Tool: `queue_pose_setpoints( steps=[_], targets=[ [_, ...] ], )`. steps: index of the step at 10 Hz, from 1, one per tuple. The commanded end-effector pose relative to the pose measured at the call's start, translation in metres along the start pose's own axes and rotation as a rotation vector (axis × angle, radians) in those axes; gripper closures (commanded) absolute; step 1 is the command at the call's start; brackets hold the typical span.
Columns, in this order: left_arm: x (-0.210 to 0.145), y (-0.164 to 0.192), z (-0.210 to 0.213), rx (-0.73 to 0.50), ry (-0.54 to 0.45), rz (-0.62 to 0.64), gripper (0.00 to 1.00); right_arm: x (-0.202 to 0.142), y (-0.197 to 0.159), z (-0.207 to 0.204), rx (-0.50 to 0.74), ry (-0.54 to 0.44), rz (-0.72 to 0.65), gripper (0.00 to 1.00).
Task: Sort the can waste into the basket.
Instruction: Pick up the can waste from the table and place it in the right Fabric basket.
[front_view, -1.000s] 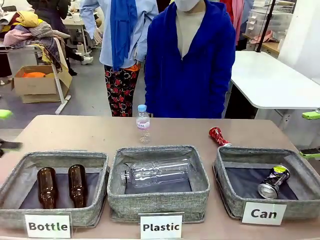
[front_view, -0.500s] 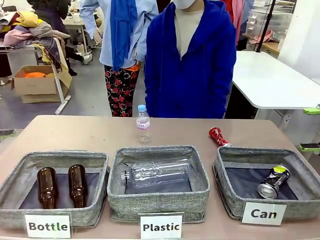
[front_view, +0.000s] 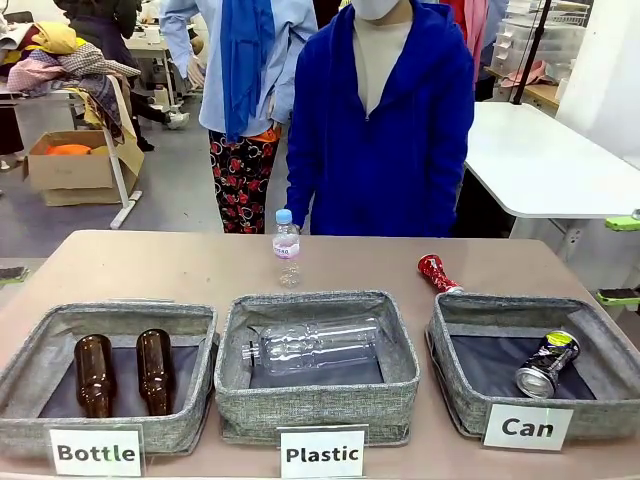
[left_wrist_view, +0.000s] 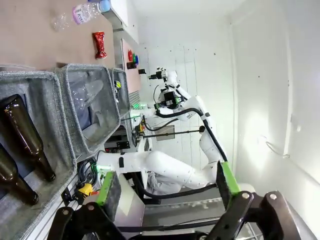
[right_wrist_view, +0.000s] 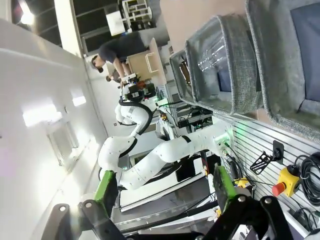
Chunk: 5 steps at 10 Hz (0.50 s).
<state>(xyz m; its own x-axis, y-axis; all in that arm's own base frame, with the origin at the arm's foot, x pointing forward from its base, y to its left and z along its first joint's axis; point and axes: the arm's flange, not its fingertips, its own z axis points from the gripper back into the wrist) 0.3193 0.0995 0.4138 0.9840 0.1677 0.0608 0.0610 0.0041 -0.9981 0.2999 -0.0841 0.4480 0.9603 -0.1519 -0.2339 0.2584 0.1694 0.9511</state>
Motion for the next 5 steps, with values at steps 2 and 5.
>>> queue_pose_setpoints(
  steps=[2,5],
  targets=[
    [-0.0033,-0.0028,0.0009,-0.005,0.01,-0.018,0.0,-0.0026,-0.0005,-0.0013,-0.013,0.013,-0.016,0.0],
    [-0.0033,-0.0028,0.0009,-0.005,0.01,-0.018,0.0,0.0,0.0,0.0,0.0,0.0,0.0,0.0]
  ],
)
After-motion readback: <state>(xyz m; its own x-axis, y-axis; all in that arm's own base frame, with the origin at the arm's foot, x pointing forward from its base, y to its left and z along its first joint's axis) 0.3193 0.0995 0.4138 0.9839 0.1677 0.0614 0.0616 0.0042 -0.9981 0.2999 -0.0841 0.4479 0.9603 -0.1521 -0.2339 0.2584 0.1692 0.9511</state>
